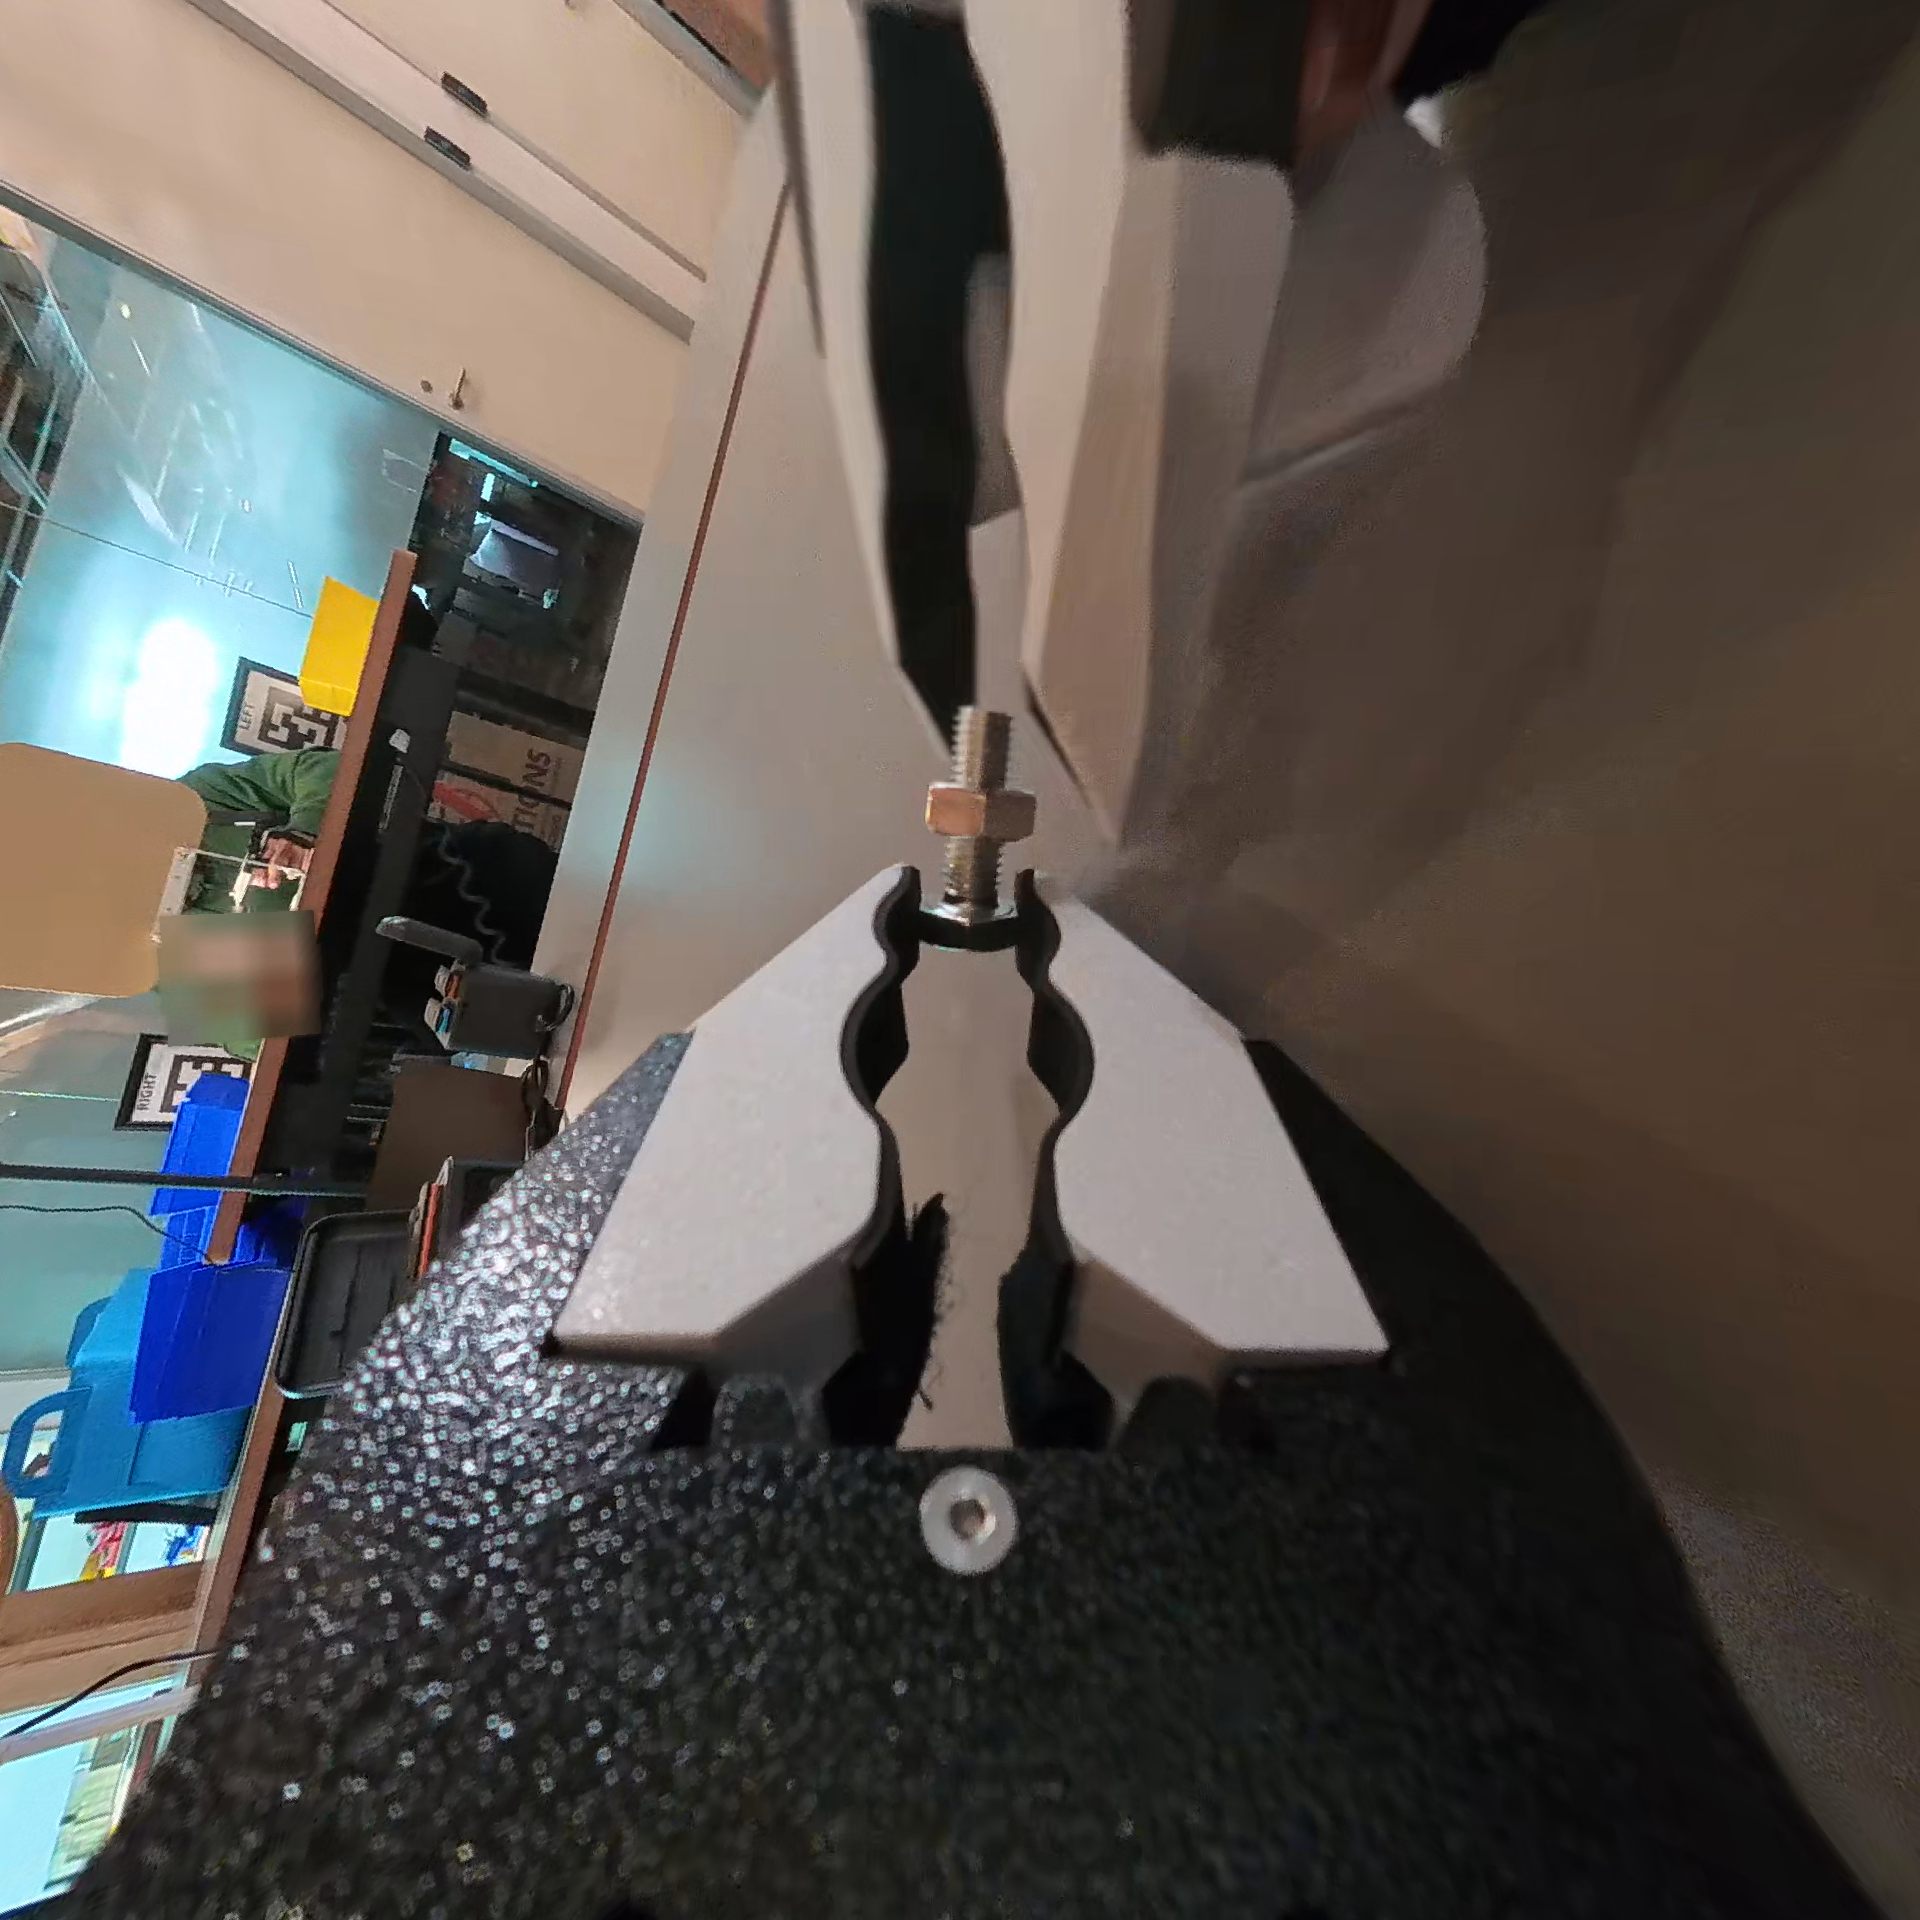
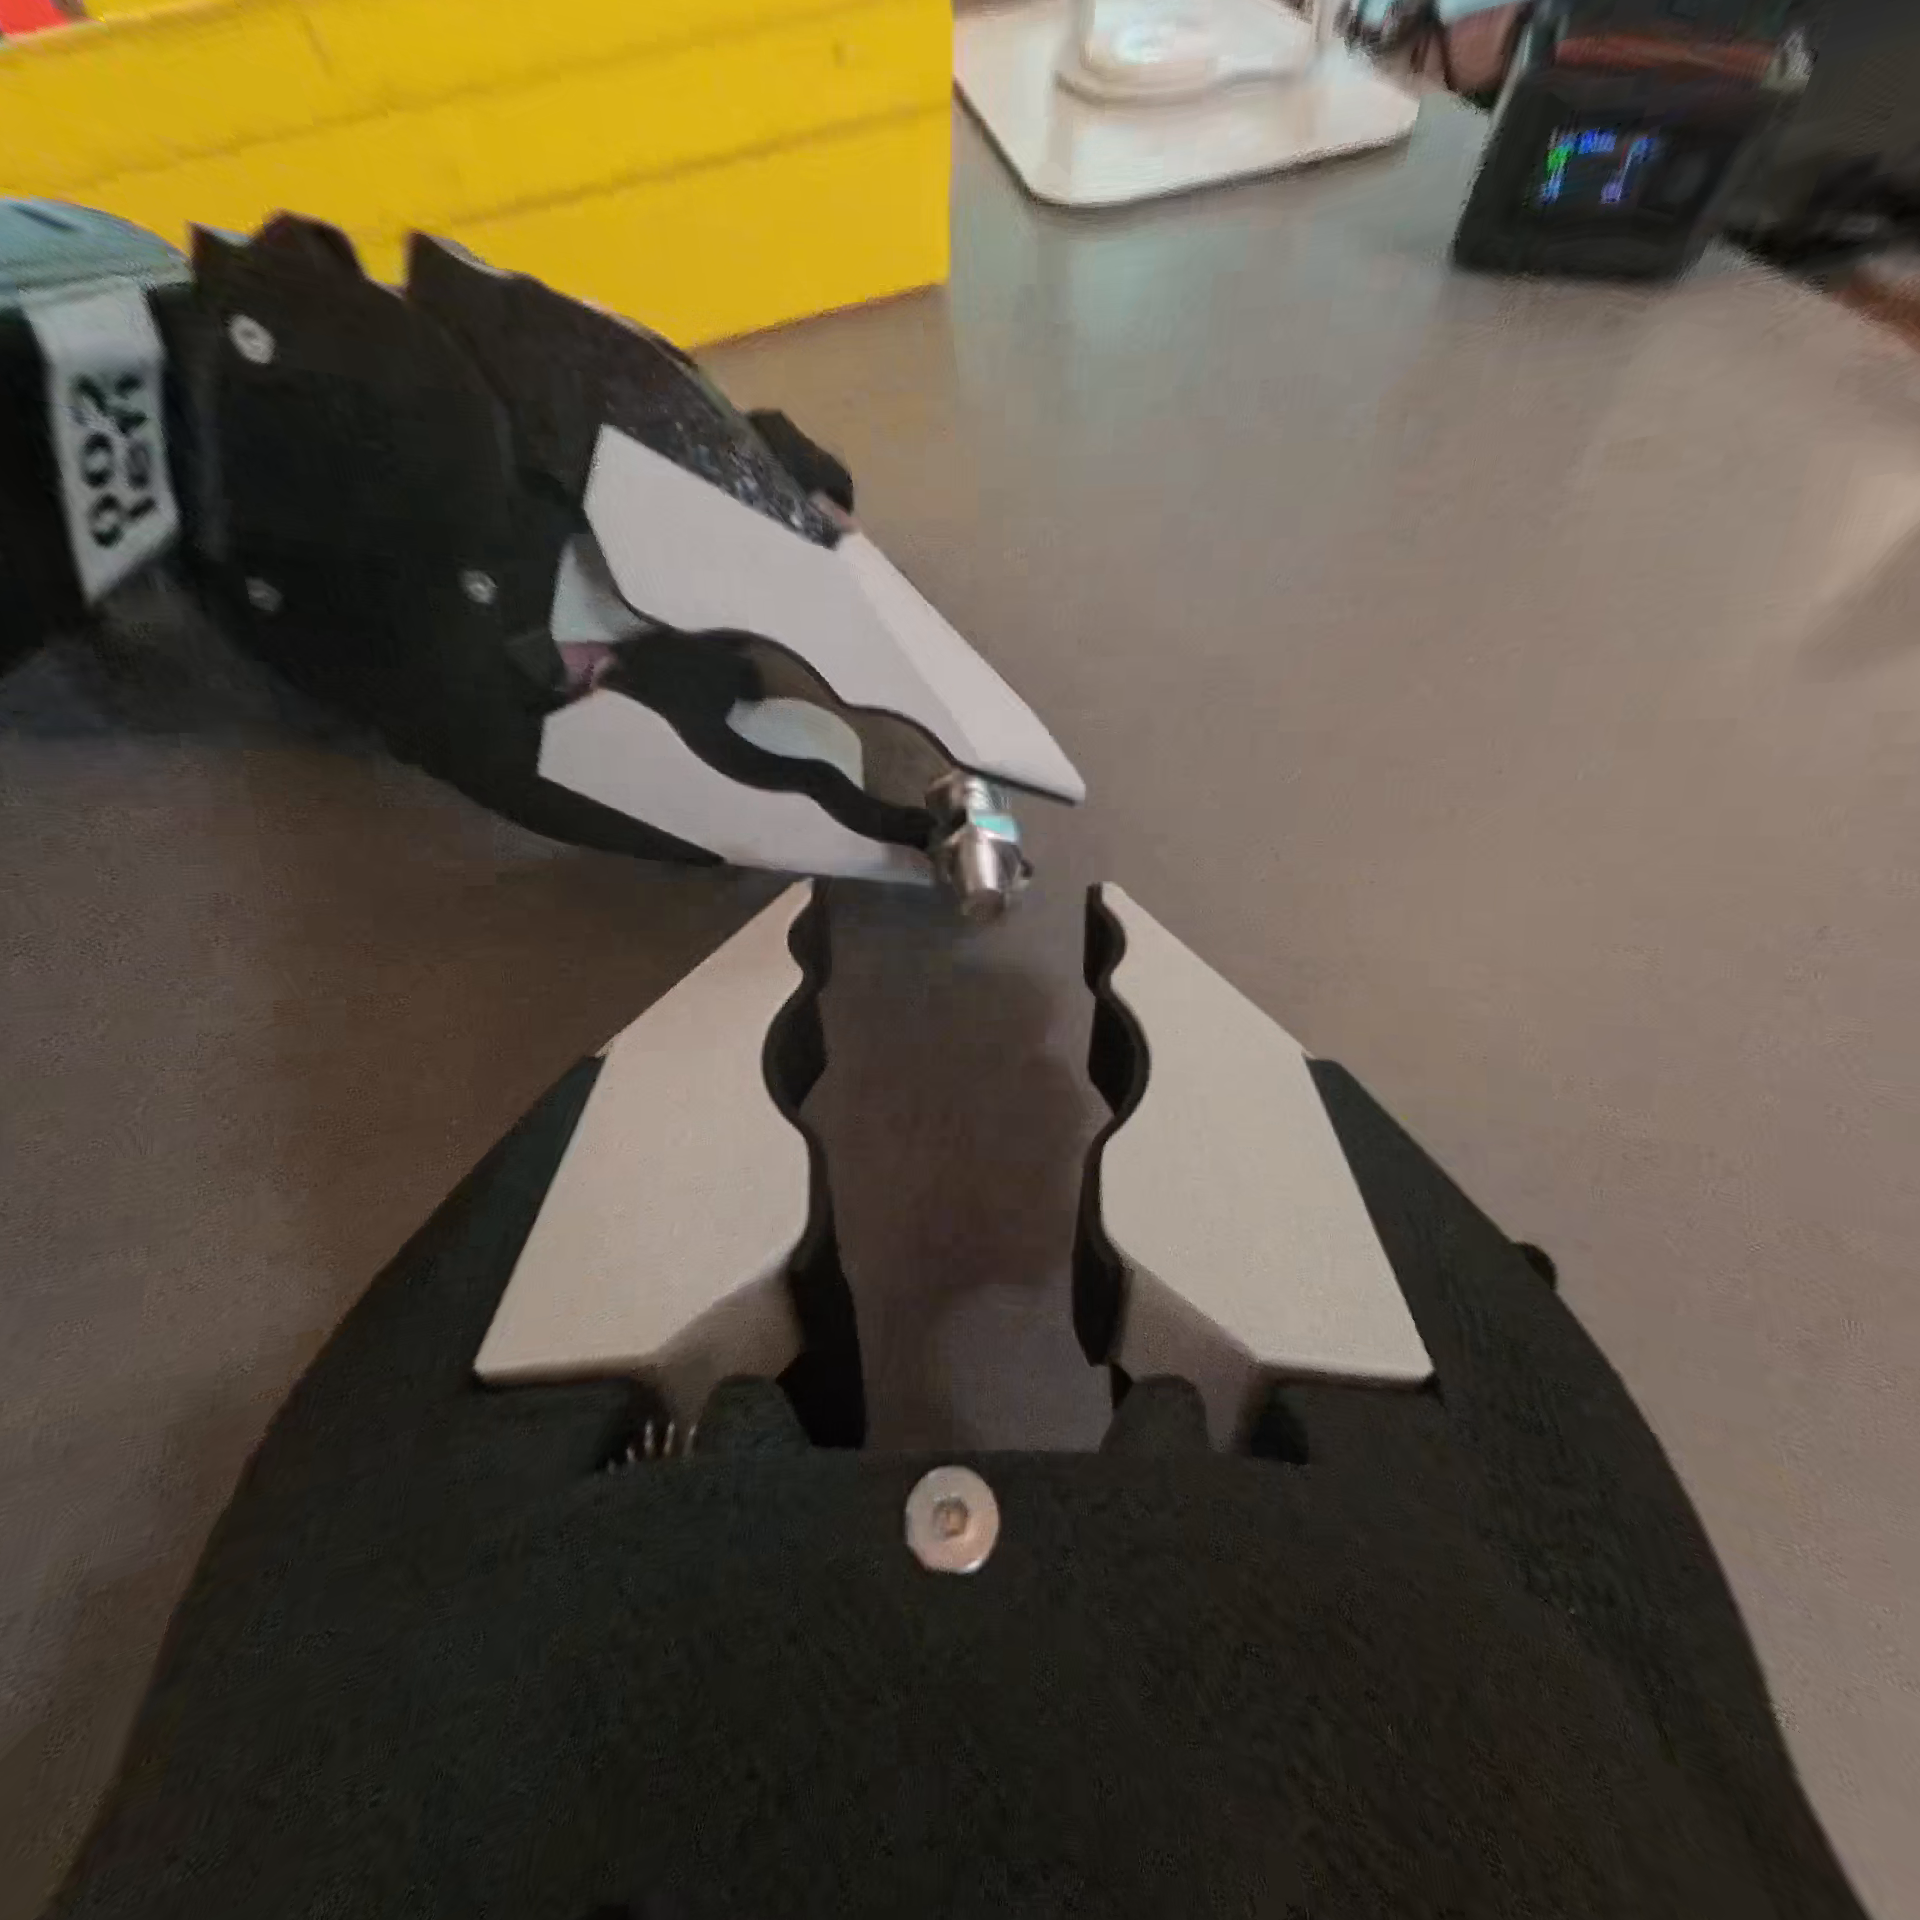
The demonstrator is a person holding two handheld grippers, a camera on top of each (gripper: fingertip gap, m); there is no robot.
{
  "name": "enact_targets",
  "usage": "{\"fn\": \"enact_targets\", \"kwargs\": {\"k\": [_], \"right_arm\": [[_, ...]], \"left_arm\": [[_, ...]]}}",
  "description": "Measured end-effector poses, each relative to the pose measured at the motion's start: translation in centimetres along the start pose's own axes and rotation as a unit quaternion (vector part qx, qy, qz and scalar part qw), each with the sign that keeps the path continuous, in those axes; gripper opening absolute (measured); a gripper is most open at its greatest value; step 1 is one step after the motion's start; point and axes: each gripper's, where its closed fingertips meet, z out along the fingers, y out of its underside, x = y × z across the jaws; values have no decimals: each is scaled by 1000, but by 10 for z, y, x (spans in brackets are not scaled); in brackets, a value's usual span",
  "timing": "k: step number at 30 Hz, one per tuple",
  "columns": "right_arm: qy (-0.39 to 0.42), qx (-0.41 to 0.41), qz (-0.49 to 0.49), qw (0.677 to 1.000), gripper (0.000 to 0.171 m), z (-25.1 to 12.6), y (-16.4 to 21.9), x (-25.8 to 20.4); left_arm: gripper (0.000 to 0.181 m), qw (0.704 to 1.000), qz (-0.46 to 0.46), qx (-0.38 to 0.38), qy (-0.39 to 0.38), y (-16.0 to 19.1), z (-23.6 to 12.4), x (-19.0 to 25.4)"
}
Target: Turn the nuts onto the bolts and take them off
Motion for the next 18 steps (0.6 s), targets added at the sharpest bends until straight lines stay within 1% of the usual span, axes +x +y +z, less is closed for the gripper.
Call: {"fn": "enact_targets", "kwargs": {"k": [1, 3, 5, 6, 7, 8, 9, 11, 13, 14, 16, 17, 18], "right_arm": [[-7, -18, 16, 1000, 49, 2, 6, 0], [-24, -24, 8, 999, 47, 6, 6, -8], [-25, -3, -27, 999, 59, 9, -4, -16], [-40, 34, -65, 996, 50, 6, -16, -25], [-67, 84, -88, 990, 50, -2, -31, -39], [-57, 109, -80, 989, 50, -7, -40, -36], [-33, 89, -61, 994, 51, -8, -36, -25], [-3, 13, -30, 999, 52, -5, -10, -4], [-12, -24, -12, 1000, 52, 1, 6, -4], [-21, -29, -10, 999, 52, 5, 7, -8], [-20, -8, -32, 999, 56, 8, -3, -14], [-26, 25, -61, 997, 49, 7, -15, -22], [-55, 76, -93, 991, 43, 1, -31, -38]], "left_arm": [[17, 1000, 2, 1, 1, 0, 0, 0], [17, 1000, 6, 1, 2, 0, 0, 1], [17, 1000, 0, 4, 2, 0, 0, 0], [17, 1000, -4, 6, 4, 0, 0, 0], [17, 1000, -6, 6, 4, 0, 0, -1], [17, 1000, -8, 7, 4, 0, 0, -1], [17, 1000, -8, 8, 4, 0, 0, -1], [17, 1000, -9, 8, 5, 0, 0, -1], [17, 1000, -6, 8, 4, 0, 0, -1], [16, 1000, -4, 8, 4, 0, 0, -1], [17, 1000, 1, 7, 4, 0, 0, 0], [17, 1000, 2, 7, 4, 0, 0, 0], [17, 1000, 1, 6, 4, 0, 0, -1]]}}
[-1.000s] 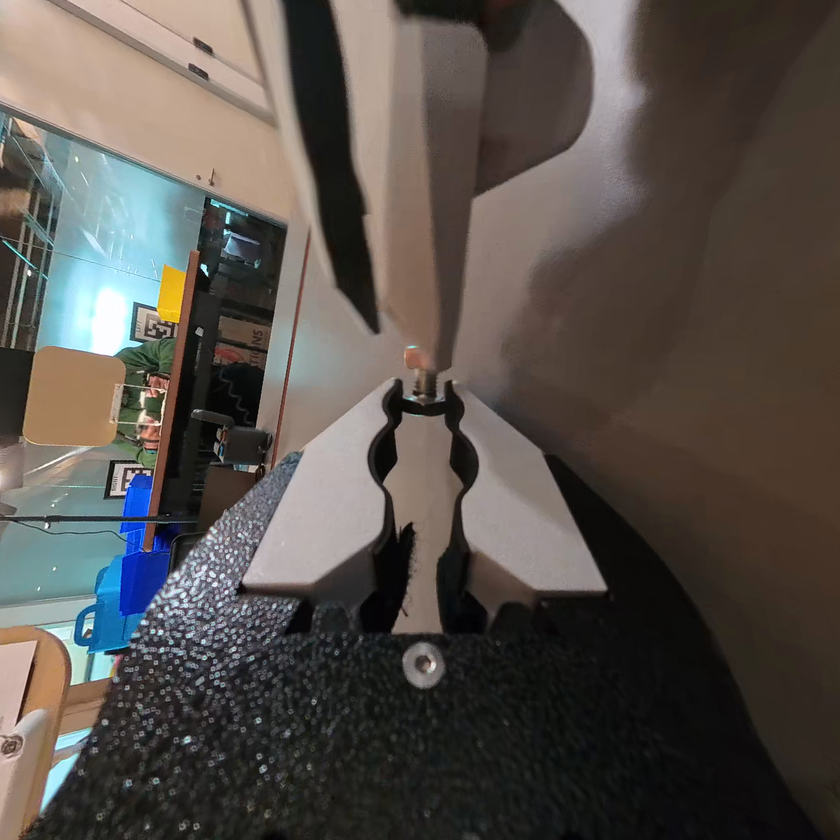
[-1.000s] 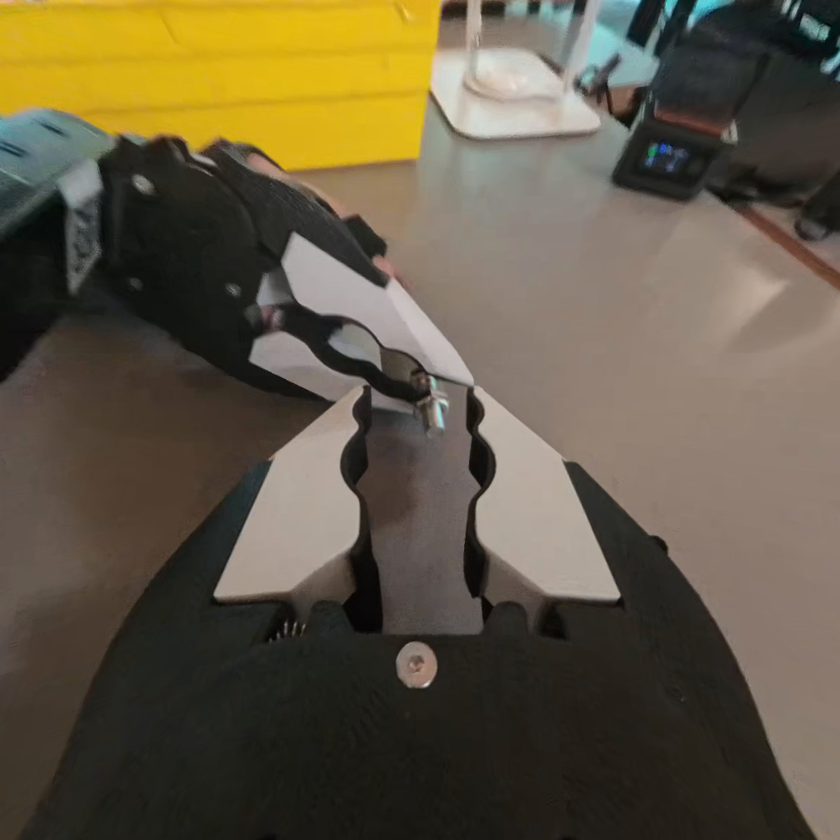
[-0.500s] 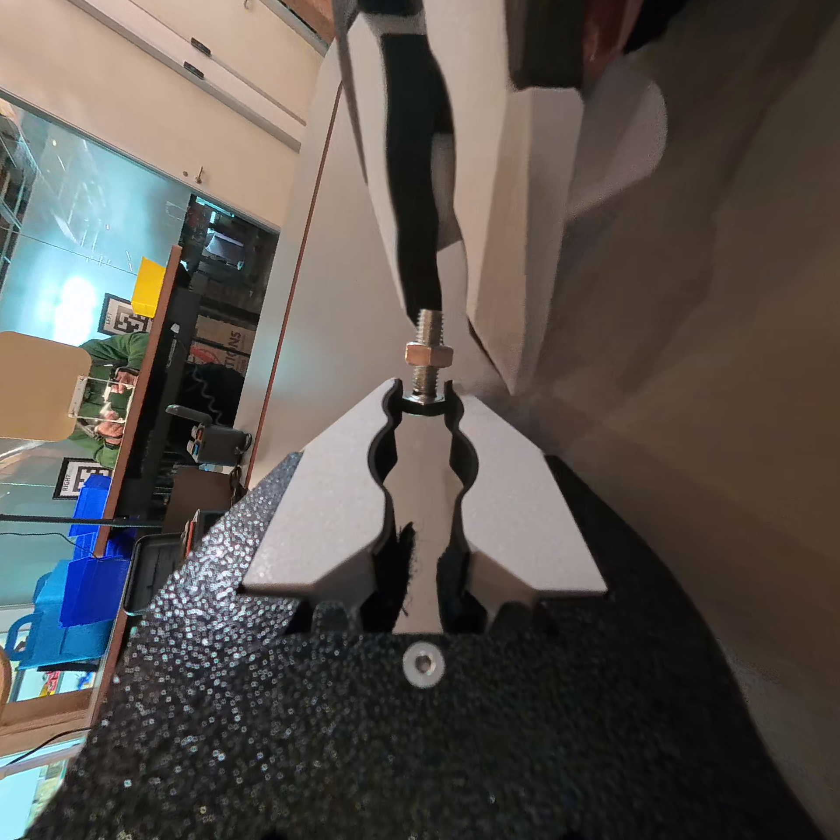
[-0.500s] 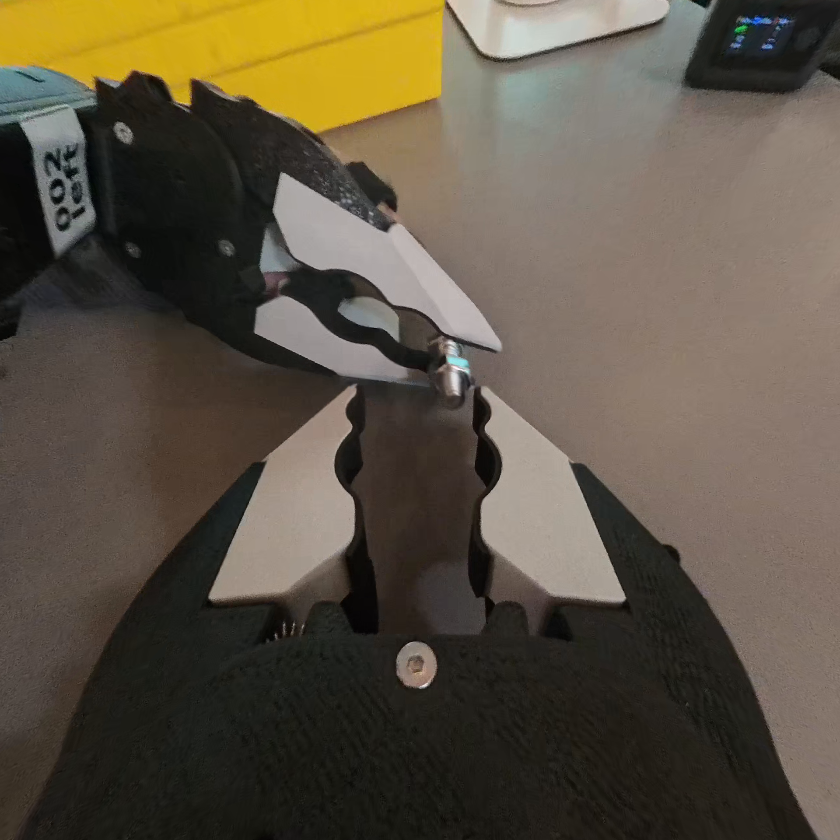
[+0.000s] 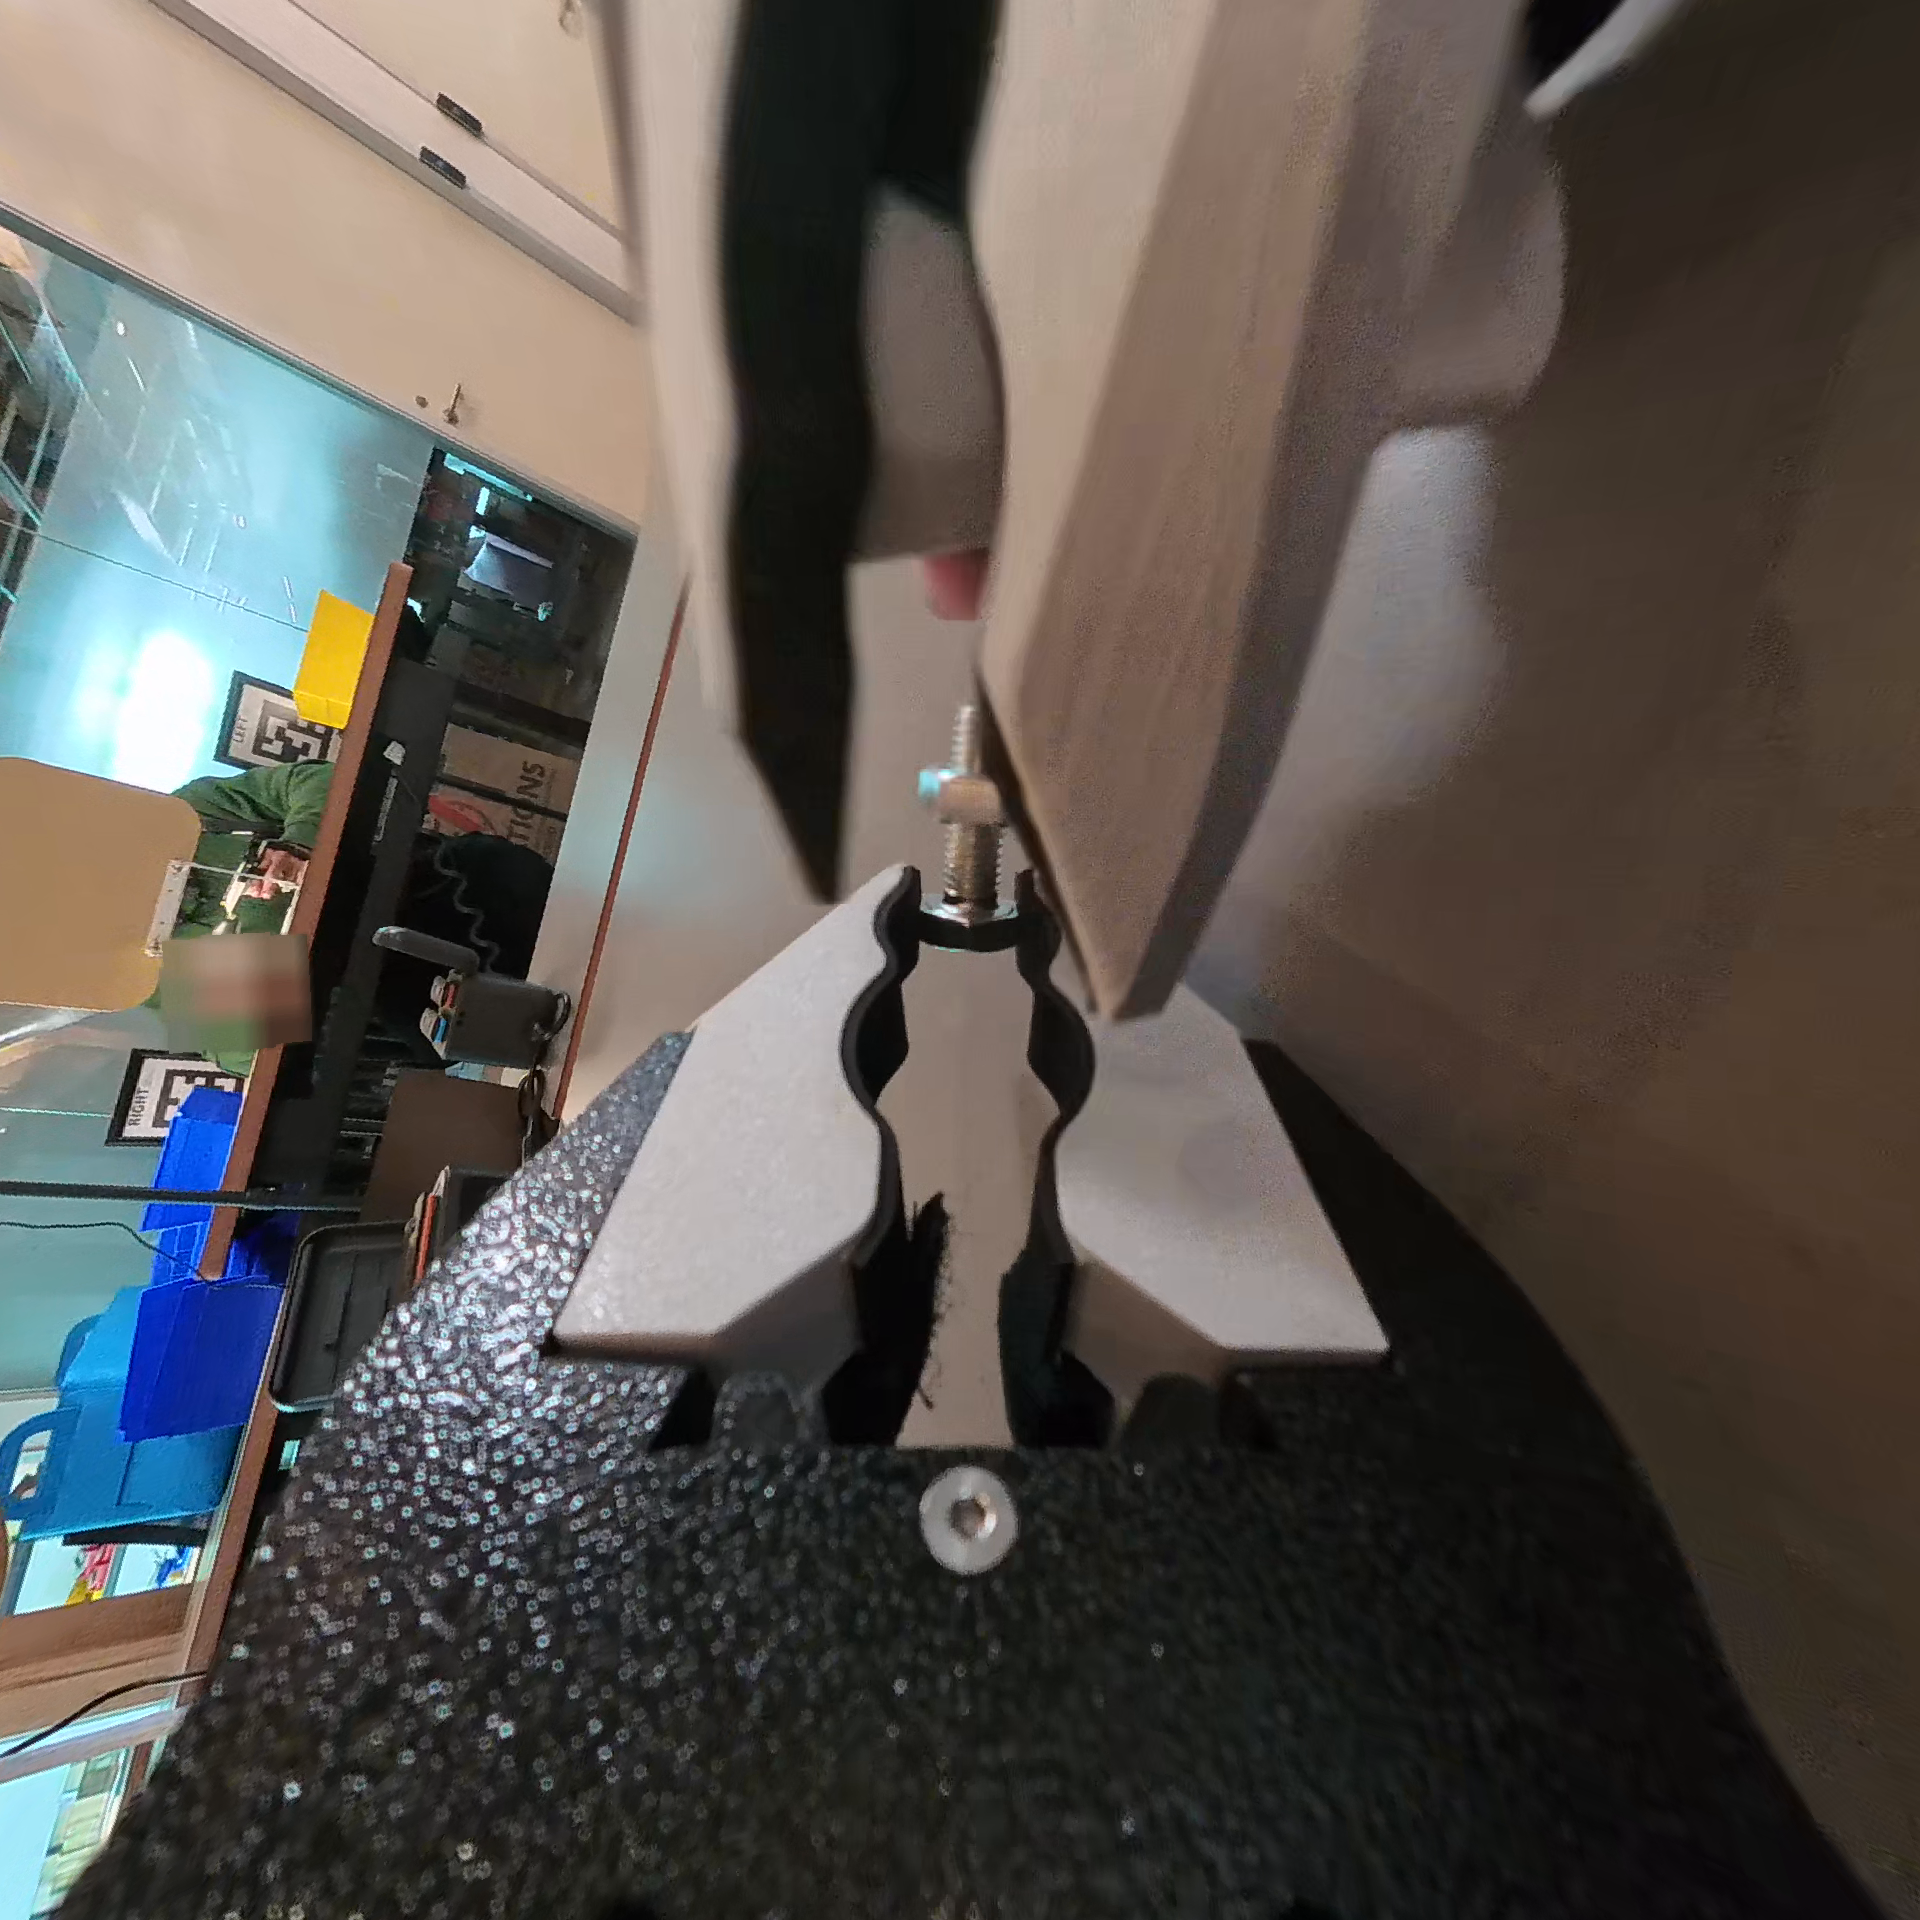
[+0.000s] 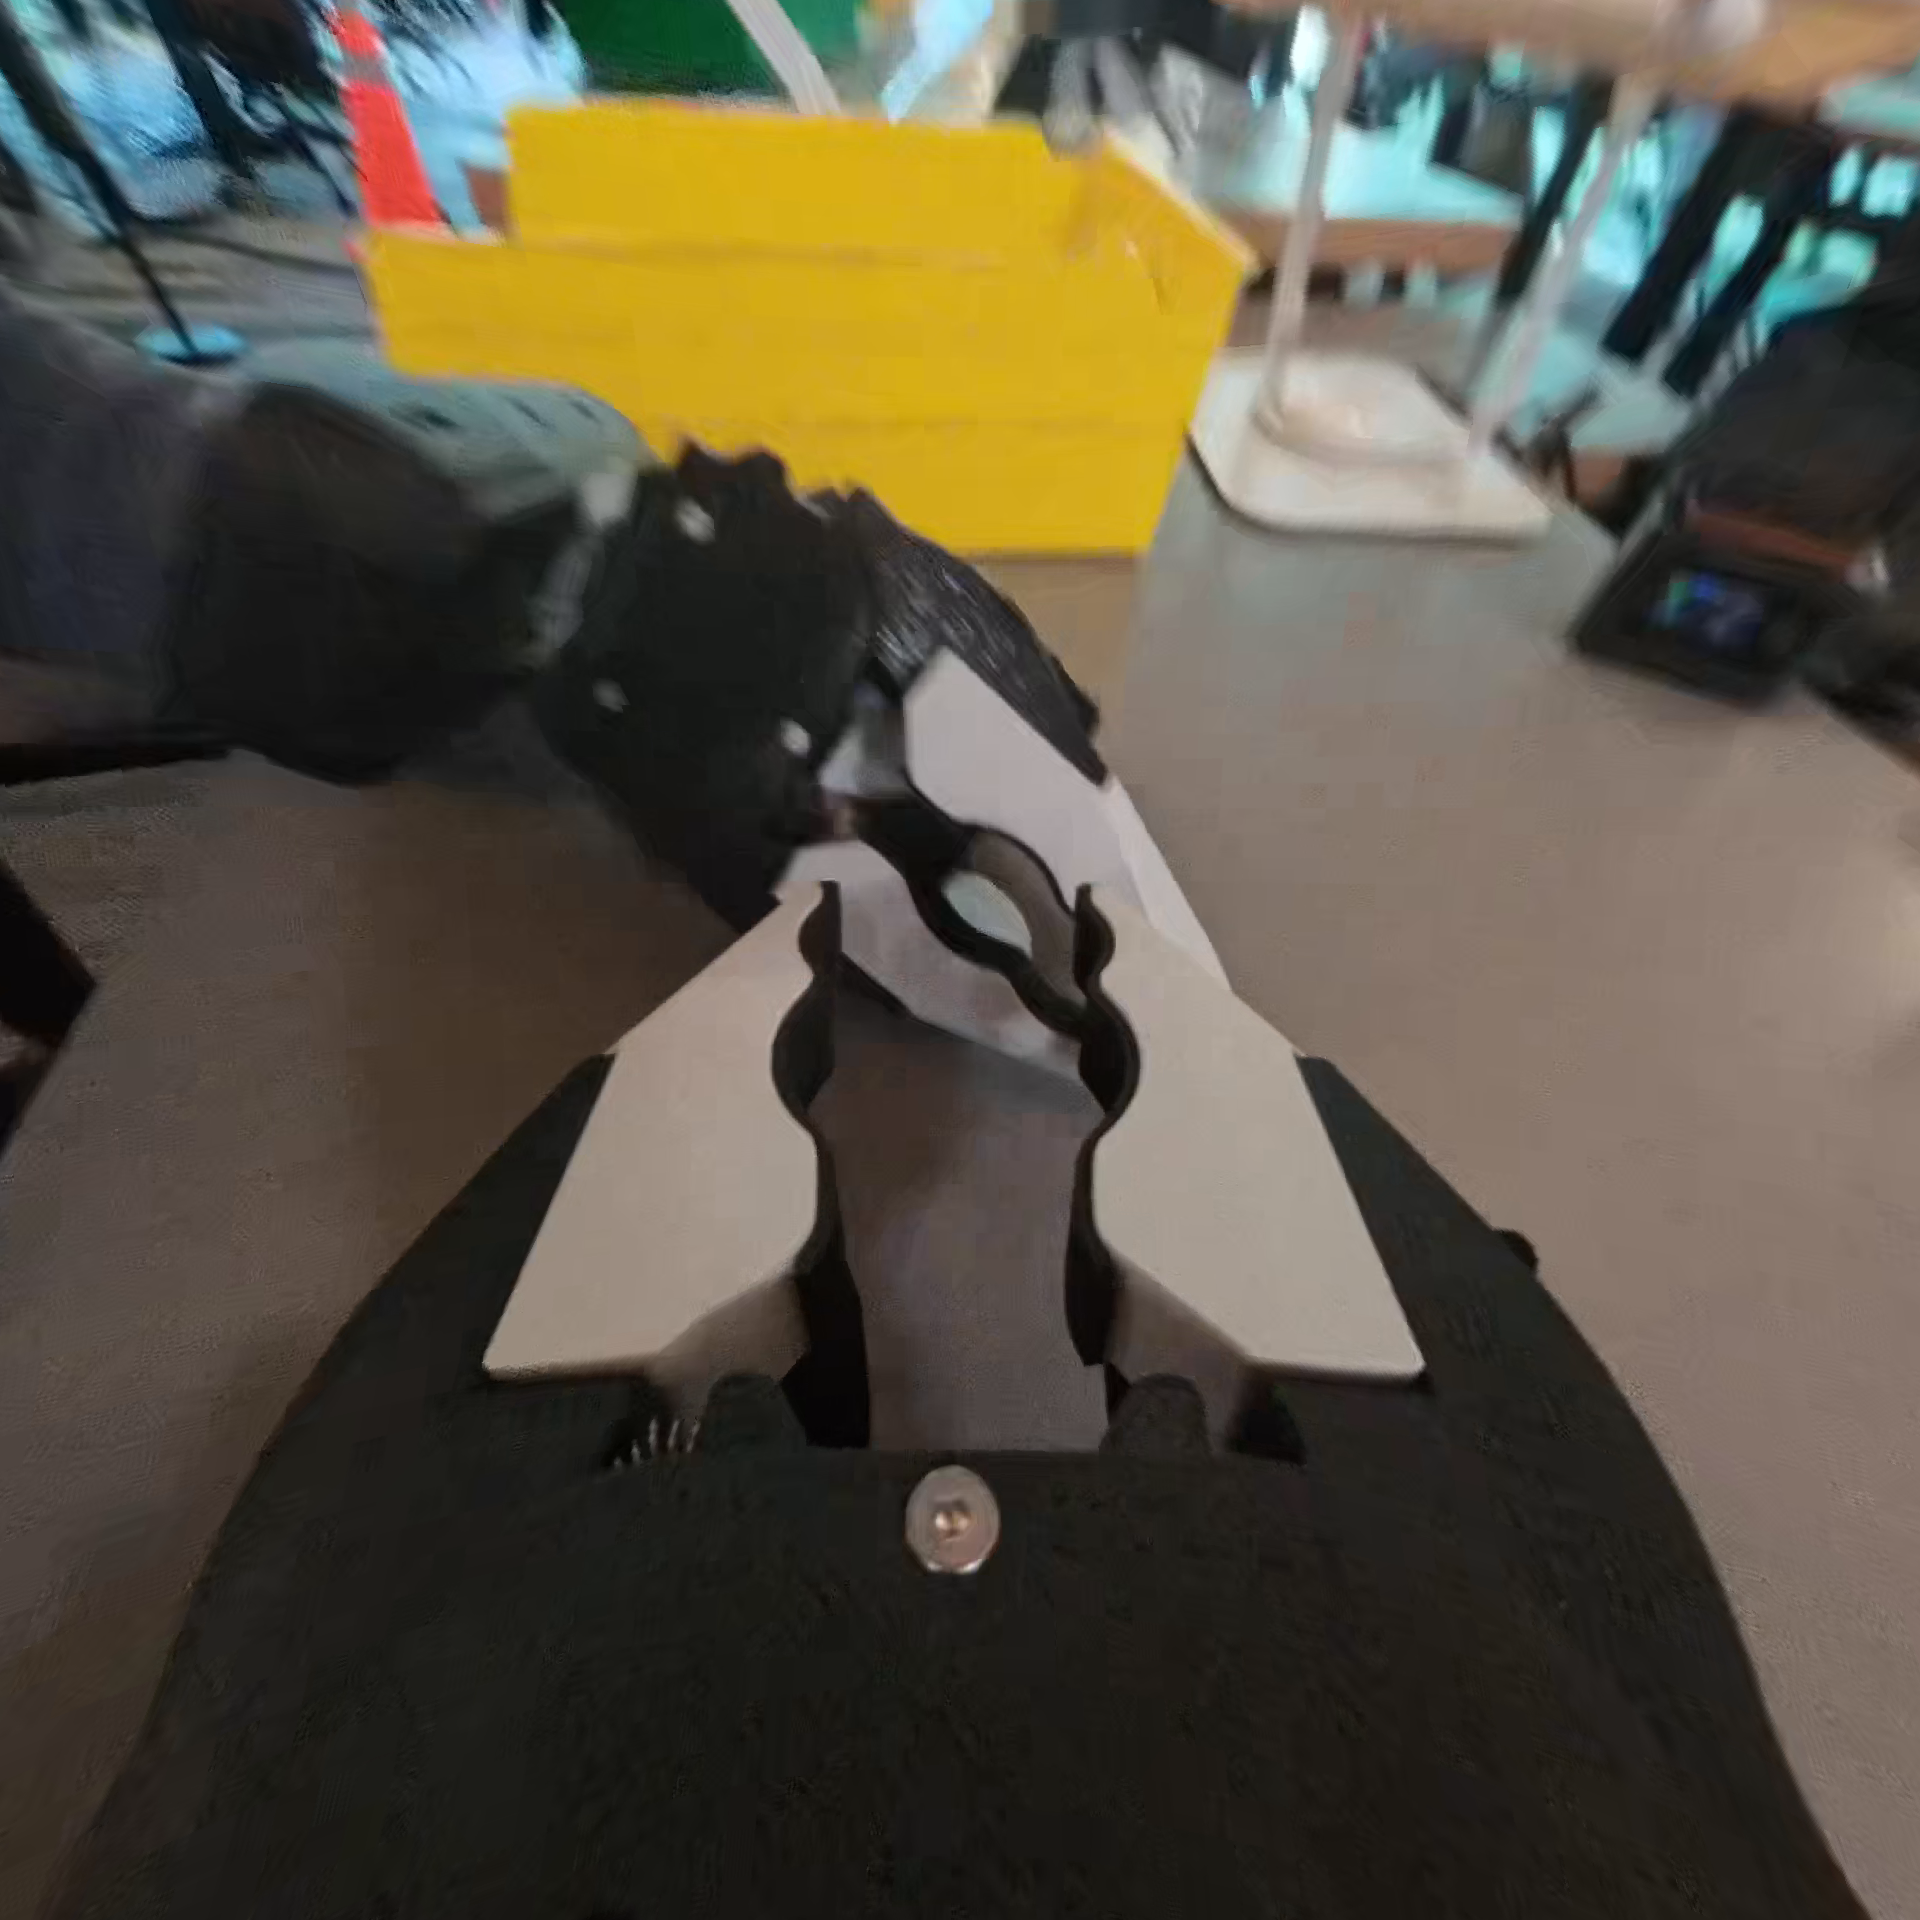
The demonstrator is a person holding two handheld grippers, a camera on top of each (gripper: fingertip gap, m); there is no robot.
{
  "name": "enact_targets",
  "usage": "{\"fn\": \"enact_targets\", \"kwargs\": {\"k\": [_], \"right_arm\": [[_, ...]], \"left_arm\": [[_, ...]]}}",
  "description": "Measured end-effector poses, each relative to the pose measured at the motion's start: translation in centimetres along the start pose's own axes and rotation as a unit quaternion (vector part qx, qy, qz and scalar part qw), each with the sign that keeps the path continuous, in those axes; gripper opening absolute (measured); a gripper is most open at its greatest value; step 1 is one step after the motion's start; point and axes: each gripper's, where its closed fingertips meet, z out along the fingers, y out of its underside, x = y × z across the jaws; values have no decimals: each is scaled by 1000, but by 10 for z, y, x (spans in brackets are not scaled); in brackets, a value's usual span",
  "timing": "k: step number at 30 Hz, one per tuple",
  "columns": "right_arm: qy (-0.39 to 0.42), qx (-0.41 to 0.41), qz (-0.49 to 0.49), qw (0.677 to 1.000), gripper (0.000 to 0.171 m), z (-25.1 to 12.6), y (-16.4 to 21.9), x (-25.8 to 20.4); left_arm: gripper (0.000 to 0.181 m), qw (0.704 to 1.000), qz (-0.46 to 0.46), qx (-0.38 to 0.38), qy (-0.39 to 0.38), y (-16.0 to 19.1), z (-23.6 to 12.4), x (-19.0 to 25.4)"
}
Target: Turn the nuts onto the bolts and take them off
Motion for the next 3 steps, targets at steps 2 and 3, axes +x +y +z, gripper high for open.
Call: {"fn": "enact_targets", "kwargs": {"k": [2, 3], "right_arm": [[33, 24, -28, 999, 41, -5, -11, 4], [58, -19, -18, 998, 43, -6, 2, 15]], "left_arm": [[17, 1000, -3, 3, 0, 0, 0, 0], [17, 1000, -6, 4, 0, 0, 0, -1]]}}
